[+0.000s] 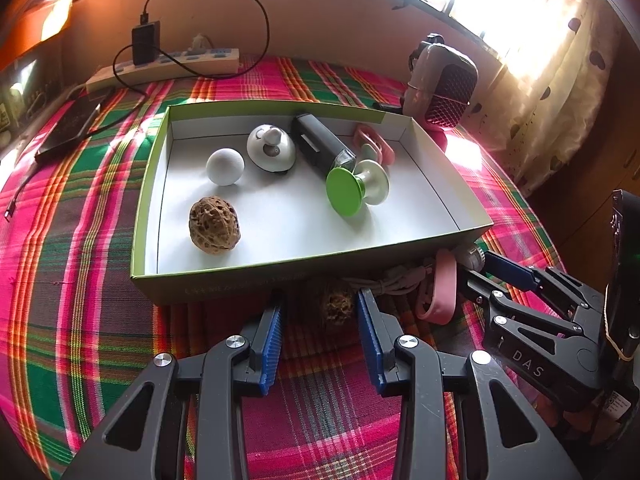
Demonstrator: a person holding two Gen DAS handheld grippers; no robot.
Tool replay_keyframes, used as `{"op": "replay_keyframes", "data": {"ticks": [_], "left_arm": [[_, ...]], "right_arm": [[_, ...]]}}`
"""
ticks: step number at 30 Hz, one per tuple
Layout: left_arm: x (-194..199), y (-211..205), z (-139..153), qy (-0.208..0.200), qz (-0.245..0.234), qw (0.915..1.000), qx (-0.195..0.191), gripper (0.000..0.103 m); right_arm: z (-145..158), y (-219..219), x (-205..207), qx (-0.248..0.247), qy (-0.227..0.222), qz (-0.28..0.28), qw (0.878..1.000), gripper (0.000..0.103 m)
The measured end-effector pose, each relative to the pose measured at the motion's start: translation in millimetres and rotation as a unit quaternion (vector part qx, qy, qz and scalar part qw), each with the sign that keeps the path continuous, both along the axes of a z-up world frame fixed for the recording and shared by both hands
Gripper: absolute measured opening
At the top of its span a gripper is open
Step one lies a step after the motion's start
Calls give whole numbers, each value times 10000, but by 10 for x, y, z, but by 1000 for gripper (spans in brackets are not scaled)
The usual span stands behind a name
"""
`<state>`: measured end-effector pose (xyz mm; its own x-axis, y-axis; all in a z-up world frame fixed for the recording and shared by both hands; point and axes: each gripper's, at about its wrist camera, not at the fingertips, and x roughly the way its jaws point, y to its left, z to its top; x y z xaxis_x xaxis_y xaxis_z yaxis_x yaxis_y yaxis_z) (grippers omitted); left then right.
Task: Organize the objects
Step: 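Lower the left gripper toward the walnut while the right gripper approaches the white roll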
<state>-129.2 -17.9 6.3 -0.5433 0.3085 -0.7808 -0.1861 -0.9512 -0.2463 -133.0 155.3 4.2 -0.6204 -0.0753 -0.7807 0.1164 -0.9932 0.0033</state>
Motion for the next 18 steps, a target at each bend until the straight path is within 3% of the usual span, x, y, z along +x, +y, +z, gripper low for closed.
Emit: {"op": "replay_keyframes", "data": {"ticks": [8,18], "left_arm": [[9,-12,10,10,57,10000,0,27],[11,-27,5,22,56,10000,18,27]], "right_arm": [[6,24,13,-42,19,-52,10000,35],[11,32,14,-70,32,-43,10000,21]]}}
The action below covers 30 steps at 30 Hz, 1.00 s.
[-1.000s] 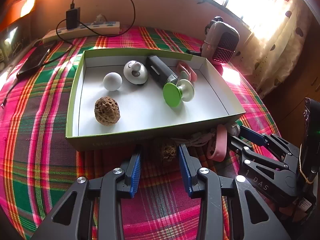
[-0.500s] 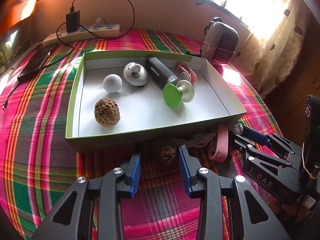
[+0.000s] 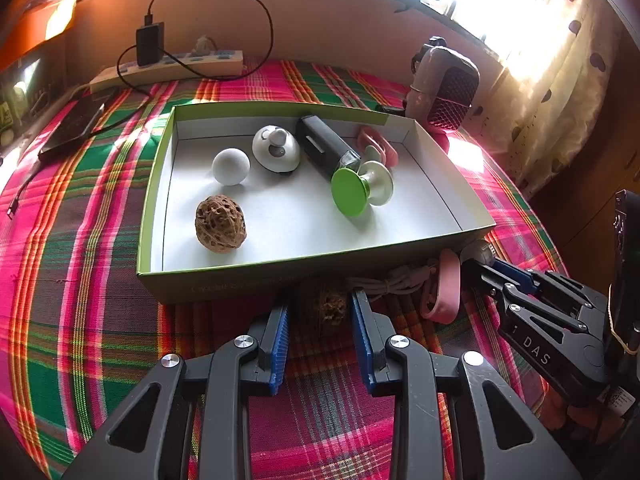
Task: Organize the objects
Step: 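Lower the left gripper toward the walnut while the right gripper approaches the white roll, then close the right gripper on the white roll while the left gripper closes on the walnut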
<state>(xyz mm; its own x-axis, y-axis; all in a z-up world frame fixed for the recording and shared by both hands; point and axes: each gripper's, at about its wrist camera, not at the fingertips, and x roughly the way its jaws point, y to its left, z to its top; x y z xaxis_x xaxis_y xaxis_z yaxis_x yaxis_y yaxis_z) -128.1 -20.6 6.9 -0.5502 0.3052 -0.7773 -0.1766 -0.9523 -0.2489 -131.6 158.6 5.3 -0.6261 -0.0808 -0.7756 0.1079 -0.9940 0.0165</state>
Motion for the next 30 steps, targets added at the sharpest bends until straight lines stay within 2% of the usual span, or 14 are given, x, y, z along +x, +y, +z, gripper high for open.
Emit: {"op": "replay_keyframes", "data": {"ticks": [30], "left_arm": [[46,-37,34,74,-14,10000,27,27]], "right_arm": [[39,22,60,-73,80,38,9999,20]]}}
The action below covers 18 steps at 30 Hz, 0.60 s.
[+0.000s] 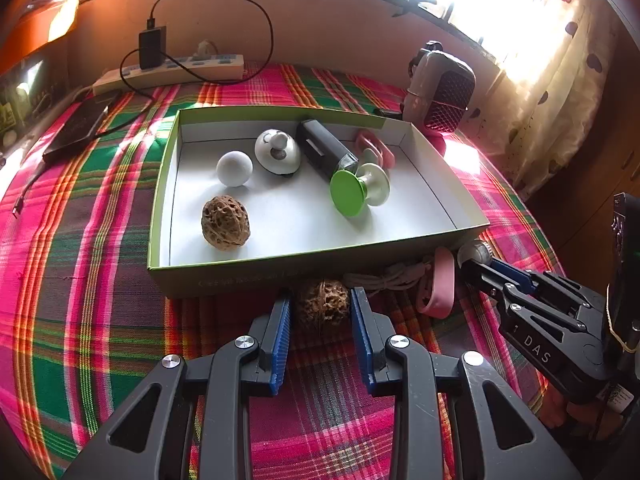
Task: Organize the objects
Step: 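Close the right gripper on the white roll while the left gripper closes on the walnut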
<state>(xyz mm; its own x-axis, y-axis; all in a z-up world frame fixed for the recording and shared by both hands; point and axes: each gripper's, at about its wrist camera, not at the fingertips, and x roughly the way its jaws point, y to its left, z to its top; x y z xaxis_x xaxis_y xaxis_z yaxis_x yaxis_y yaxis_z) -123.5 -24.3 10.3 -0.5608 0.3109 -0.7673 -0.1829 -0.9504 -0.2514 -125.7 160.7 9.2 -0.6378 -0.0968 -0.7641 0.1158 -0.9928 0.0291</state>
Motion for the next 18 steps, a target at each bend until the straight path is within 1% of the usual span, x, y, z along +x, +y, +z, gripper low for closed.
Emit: {"op": "replay_keyframes", "data": {"ticks": [10,15,18], "left_arm": [[44,-16,160,176,-3,9998,21,27],[-38,-42,263,253,-27,9997,51,27],[-113,-37,286,273,-10,9996,0,27]], "right_arm": [[177,18,36,-54,180,26,9998,20],[307,1,-33,-85,285,102,9995,20],[379,-30,-105,-120,327,194,9992,20]]}}
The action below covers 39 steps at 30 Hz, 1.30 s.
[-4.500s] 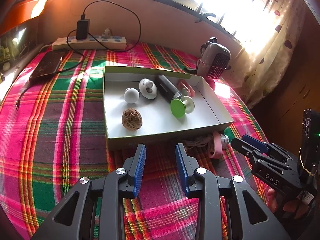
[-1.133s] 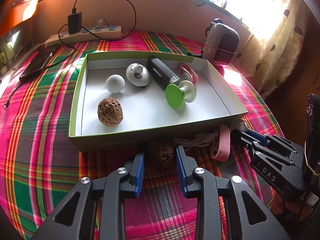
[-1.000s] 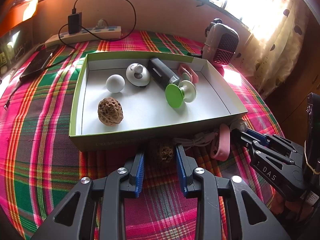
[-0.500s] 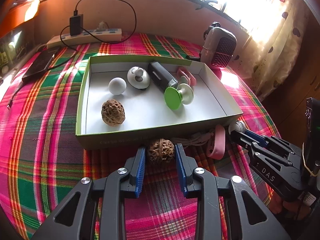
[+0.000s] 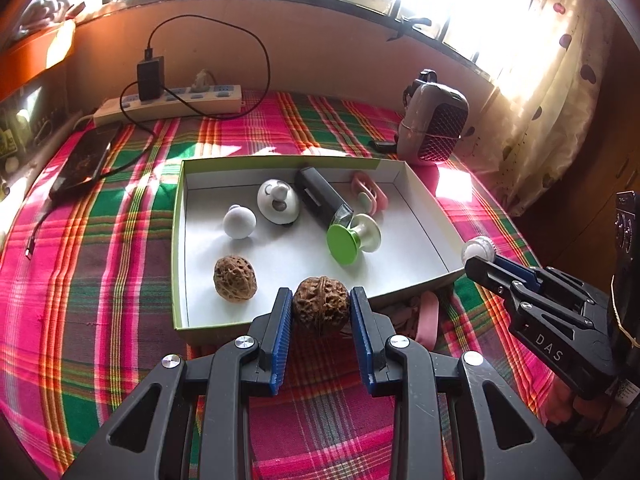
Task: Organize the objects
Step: 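Close the right gripper on the white roll while the left gripper closes on the walnut, then carry the walnut and white roll over the box with both grippers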
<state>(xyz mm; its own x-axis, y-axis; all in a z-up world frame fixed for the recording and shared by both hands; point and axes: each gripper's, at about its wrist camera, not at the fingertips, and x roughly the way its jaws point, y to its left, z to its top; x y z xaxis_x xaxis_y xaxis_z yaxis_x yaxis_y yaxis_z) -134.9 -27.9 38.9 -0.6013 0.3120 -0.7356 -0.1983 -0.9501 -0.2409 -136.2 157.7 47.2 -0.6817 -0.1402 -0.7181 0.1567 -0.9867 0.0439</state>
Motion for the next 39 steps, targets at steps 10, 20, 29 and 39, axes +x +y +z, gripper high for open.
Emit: {"op": "replay_keyframes", "data": {"ticks": [10,20,29,39], "left_arm": [[-187,-11,56,59,30,10000,3,27],[-449,2,-8,0,54,9999,-123,27],[-645,45,-140,-158,46,9997,-192,27],[-778,53,-259,-299,78,9992,-252,27]], "right_arm": [[139,-138,-332,24,81,256,9996,20],[81,-342,-803,98,-148,613,9980,20],[-90,-480,-1168,45,-521,851,9950,20],[-210,-515,-1338,-19,-788,1036,9915,20]]}}
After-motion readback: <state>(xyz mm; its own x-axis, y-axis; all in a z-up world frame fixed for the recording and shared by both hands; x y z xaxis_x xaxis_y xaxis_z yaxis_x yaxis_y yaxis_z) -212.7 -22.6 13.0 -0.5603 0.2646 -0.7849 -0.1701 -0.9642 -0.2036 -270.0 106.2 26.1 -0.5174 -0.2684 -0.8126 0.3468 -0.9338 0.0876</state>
